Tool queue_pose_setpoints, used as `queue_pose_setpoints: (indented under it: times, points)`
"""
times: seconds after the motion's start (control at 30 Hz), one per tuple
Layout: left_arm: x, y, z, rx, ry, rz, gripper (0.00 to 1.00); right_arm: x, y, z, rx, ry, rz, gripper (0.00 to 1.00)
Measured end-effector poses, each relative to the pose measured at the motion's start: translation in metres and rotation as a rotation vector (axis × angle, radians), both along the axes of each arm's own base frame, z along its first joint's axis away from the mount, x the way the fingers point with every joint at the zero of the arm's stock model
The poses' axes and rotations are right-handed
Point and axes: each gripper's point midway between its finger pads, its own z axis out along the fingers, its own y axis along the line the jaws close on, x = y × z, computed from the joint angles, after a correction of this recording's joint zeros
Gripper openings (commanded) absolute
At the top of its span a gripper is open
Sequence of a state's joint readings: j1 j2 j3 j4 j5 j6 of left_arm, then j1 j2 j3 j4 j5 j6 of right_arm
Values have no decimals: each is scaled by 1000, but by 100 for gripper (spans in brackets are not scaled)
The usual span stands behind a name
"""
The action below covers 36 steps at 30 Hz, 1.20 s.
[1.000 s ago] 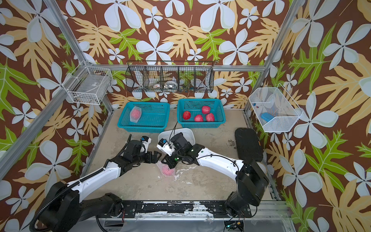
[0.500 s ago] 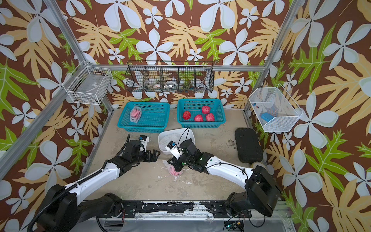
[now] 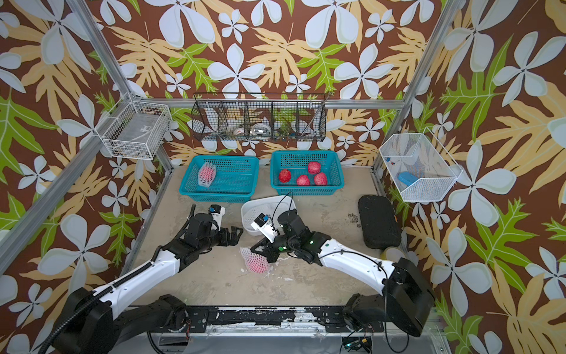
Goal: Remove foam nets from apples
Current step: Remove the foam net from the apple.
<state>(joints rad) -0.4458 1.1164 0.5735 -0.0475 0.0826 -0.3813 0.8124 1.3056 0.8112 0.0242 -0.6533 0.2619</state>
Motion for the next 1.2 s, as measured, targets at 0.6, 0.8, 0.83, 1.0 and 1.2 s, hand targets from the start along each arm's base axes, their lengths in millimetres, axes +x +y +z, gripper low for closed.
queue_pose_setpoints:
  times: [0.6, 0.8, 0.83, 1.0, 1.2]
  points:
    - [0, 0, -9, -2, 18, 4, 99, 38, -12, -17, -6, -130, -203, 0]
    - [1, -2, -12, -5, 23, -1, 99, 46, -13, -5, -4, -174, -224, 0]
    - [2, -3, -12, -7, 20, -3, 99, 49, -13, -1, -4, -188, -233, 0]
    - [5, -5, -8, -12, 9, -3, 99, 63, -16, 23, 16, -222, -264, 0]
    - [16, 6, 34, -53, -140, 81, 100, 106, -20, 73, 127, -194, -347, 0]
